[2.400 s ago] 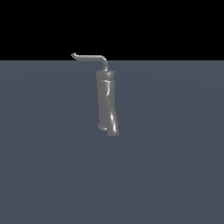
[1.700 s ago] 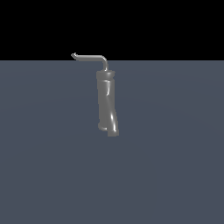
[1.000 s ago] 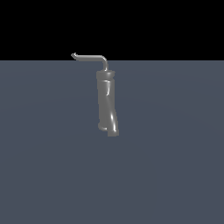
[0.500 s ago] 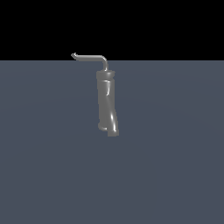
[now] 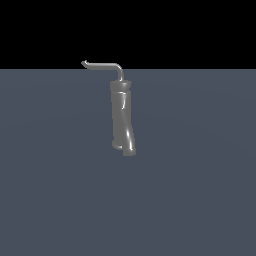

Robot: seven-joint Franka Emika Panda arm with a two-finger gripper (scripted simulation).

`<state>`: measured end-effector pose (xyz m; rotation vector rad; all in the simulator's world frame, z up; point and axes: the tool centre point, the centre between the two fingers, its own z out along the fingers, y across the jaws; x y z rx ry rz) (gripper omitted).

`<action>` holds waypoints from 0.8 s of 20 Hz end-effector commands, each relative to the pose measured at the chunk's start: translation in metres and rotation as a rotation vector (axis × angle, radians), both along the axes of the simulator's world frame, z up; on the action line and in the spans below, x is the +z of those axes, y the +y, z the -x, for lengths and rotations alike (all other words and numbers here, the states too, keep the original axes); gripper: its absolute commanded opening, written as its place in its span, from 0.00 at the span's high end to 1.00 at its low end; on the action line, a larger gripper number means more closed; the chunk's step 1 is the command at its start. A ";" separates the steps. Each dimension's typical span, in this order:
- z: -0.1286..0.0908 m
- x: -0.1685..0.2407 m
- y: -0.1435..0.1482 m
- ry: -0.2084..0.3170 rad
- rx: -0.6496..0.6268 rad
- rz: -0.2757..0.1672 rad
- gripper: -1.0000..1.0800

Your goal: Turn on the faucet by rotating a designated handle.

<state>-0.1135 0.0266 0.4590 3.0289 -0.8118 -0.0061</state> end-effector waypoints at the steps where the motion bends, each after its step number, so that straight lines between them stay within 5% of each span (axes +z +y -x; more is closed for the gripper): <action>1: -0.013 -0.006 0.005 -0.001 -0.058 -0.002 1.00; 16: -0.087 -0.052 0.036 -0.001 -0.400 -0.007 1.00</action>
